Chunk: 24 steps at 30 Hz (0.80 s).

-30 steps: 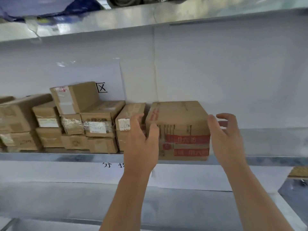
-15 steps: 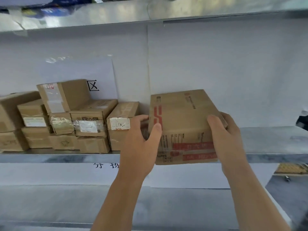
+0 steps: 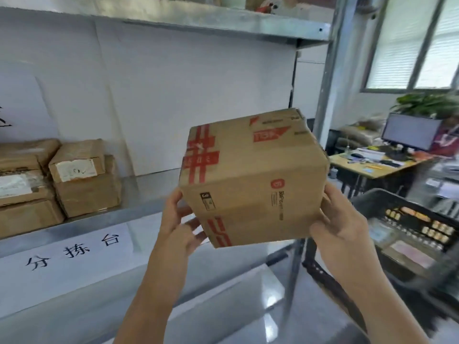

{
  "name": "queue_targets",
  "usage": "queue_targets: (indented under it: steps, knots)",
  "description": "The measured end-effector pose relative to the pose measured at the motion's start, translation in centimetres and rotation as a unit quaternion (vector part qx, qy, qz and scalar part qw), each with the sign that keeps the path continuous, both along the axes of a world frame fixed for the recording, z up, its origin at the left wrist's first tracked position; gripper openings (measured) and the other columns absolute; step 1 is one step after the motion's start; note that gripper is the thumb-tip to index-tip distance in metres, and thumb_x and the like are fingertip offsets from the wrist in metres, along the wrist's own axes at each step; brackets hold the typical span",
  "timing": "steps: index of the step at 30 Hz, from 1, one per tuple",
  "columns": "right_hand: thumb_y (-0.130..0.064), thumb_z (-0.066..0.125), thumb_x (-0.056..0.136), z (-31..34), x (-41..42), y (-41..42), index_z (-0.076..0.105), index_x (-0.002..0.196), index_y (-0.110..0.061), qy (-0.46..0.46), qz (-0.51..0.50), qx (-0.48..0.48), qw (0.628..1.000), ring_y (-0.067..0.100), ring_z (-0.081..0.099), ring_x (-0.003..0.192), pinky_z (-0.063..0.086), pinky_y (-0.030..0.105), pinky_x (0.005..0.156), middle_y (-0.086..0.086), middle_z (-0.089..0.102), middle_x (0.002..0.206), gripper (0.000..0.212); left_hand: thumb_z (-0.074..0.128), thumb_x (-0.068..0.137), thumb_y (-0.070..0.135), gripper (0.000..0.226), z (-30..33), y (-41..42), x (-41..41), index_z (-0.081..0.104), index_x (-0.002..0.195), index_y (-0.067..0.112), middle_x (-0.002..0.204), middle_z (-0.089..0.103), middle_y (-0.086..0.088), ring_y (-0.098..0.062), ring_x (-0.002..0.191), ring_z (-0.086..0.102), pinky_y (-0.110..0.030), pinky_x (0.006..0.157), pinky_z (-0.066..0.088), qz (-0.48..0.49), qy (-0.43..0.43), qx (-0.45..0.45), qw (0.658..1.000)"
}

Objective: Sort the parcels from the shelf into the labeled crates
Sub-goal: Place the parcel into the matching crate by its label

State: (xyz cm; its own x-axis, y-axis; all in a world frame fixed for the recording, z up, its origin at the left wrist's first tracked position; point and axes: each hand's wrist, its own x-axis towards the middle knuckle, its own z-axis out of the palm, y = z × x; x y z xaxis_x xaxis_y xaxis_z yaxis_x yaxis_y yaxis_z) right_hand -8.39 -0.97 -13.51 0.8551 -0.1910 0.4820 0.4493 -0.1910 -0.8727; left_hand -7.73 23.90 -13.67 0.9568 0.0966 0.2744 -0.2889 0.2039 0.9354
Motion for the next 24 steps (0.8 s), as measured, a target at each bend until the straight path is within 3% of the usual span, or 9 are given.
queue_targets:
  steps: [2,5,6,9,13,15,18,21,24]
  knots:
    - [0.024,0.039,0.094,-0.8,-1.3,-3.5,0.069,0.126,-0.01,0.046,-0.022,0.063,0.997,0.014,0.069,0.117,0.058,0.019,0.082,0.001,0.076,0.119,0.056,0.068,0.085,0.046,0.036,-0.5,-1.4,-0.7,0.071,0.118,0.032,0.123,0.074,-0.006,-0.027,0.105,0.073,-0.052,0.101,0.059,-0.035,0.036,-0.063,0.997]
    - [-0.002,0.035,0.107,-1.9,-3.4,-8.1,0.076,0.106,-0.005,0.083,-0.043,0.125,0.988,0.024,0.07,0.113,0.06,0.029,0.081,0.006,0.078,0.106,0.041,0.061,0.074,0.093,0.096,-1.0,-4.1,-1.7,0.07,0.127,0.013,0.127,0.076,-0.014,-0.033,0.117,0.074,-0.056,0.097,0.061,-0.089,0.066,-0.017,0.994]
    - [-0.009,0.032,0.109,-2.1,-4.3,-8.9,0.073,0.108,-0.002,0.065,-0.066,0.119,0.989,0.023,0.07,0.107,0.059,0.031,0.084,0.009,0.076,0.106,0.041,0.057,0.073,0.097,0.102,-1.1,-5.2,-1.9,0.07,0.126,0.011,0.125,0.077,-0.014,-0.035,0.117,0.073,-0.057,0.094,0.062,-0.102,0.081,0.01,0.991]
    - [-0.024,0.033,0.112,-2.0,-7.3,-10.9,0.071,0.105,-0.011,0.067,-0.105,0.145,0.982,0.019,0.071,0.089,0.059,0.035,0.091,0.003,0.078,0.091,0.041,0.069,0.07,0.084,0.081,-1.7,-8.8,-1.8,0.072,0.122,0.022,0.114,0.08,-0.006,-0.03,0.109,0.074,-0.055,0.088,0.061,-0.148,0.107,0.029,0.983]
    - [-0.041,0.039,0.103,-2.5,-10.7,-13.7,0.079,0.093,-0.038,0.025,-0.091,0.147,0.985,0.011,0.073,0.082,0.055,0.019,0.065,-0.004,0.079,0.096,0.042,0.064,0.085,0.064,0.044,-2.3,-13.8,-1.8,0.077,0.109,0.029,0.107,0.077,-0.004,-0.026,0.101,0.069,-0.053,0.09,0.057,-0.226,0.109,0.01,0.968]
    - [-0.046,0.049,0.092,-2.8,-12.2,-15.6,0.075,0.101,-0.031,0.023,-0.089,0.143,0.985,0.013,0.07,0.08,0.055,0.02,0.063,-0.002,0.076,0.096,0.032,0.057,0.089,0.067,0.047,-2.5,-16.7,-2.1,0.077,0.105,0.028,0.096,0.078,0.004,-0.014,0.084,0.07,-0.039,0.08,0.054,-0.252,0.113,0.013,0.961]
    - [-0.02,0.053,0.101,-3.5,-13.7,-19.8,0.062,0.115,-0.012,0.071,-0.123,0.129,0.982,0.012,0.069,0.086,0.055,0.021,0.066,0.0,0.075,0.102,0.019,0.069,0.084,0.055,0.058,-3.3,-21.3,-2.7,0.062,0.119,0.01,0.11,0.082,-0.001,-0.016,0.089,0.079,-0.04,0.085,0.058,-0.258,0.134,0.055,0.955]
    - [-0.003,0.048,0.104,-4.3,-15.2,-23.4,0.059,0.121,-0.02,0.112,-0.138,0.115,0.977,0.016,0.072,0.098,0.061,0.033,0.075,-0.003,0.076,0.11,0.027,0.057,0.104,0.009,0.012,-4.0,-25.6,-3.6,0.051,0.114,0.007,0.105,0.083,-0.003,-0.019,0.087,0.08,-0.04,0.078,0.065,-0.267,0.144,0.114,0.946]
    - [0.004,0.048,0.102,-4.8,-15.8,-26.9,0.059,0.128,-0.035,0.113,-0.135,0.12,0.977,0.016,0.069,0.107,0.065,0.04,0.075,-0.005,0.072,0.117,0.048,0.05,0.108,0.003,0.018,-4.0,-29.2,-4.5,0.052,0.118,0.017,0.1,0.082,0.004,-0.013,0.089,0.08,-0.034,0.072,0.064,-0.257,0.132,0.153,0.945]
